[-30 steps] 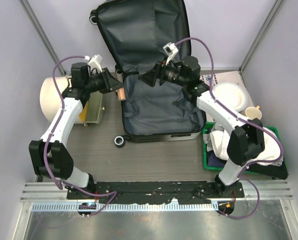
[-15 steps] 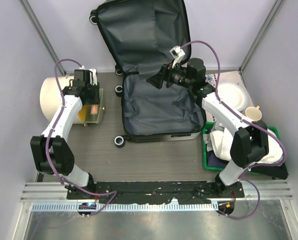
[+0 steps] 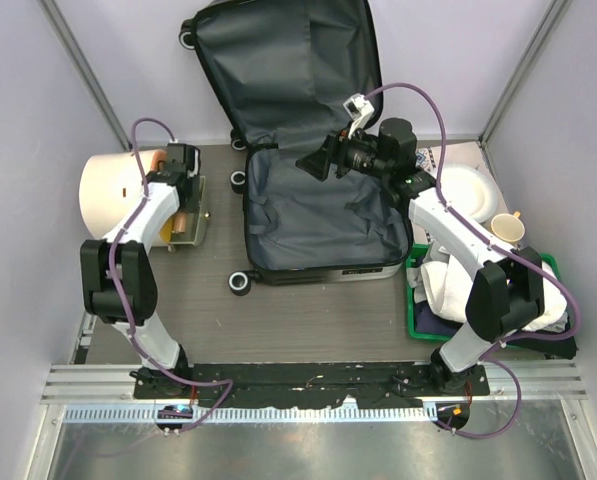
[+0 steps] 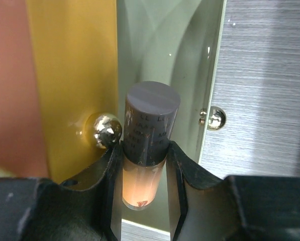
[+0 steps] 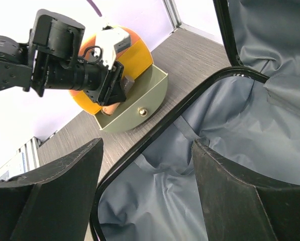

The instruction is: Open, take out, and arrange the luggage

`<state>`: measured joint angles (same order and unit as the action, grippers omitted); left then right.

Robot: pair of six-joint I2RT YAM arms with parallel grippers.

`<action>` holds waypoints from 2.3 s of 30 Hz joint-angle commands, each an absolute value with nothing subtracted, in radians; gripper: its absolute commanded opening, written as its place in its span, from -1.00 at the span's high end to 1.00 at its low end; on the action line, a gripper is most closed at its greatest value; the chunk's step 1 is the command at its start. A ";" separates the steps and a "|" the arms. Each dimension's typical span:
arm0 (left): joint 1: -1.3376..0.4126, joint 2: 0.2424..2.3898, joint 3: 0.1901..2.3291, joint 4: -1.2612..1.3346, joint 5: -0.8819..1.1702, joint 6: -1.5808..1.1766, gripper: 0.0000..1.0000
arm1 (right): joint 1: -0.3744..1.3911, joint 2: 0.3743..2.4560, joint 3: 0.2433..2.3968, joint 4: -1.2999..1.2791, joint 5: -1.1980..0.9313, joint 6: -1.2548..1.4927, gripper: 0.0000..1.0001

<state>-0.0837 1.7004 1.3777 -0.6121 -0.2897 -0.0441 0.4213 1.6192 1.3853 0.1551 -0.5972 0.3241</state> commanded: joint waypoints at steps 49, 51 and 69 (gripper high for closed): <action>-0.221 1.922 1.674 -0.649 -0.247 0.005 0.58 | 0.407 1.595 1.405 0.169 -0.594 0.296 -0.54; -0.221 1.946 1.678 -0.649 -0.271 0.005 0.62 | 0.408 1.594 1.405 0.164 -0.589 0.287 -0.54; -0.157 1.945 1.588 -0.615 -0.497 0.129 0.62 | 0.407 1.595 1.393 0.178 -0.578 0.288 -0.55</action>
<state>-0.1867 1.9938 1.5986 -0.6411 -0.4335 0.0738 0.4103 1.6127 1.3800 0.1333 -0.5922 0.2970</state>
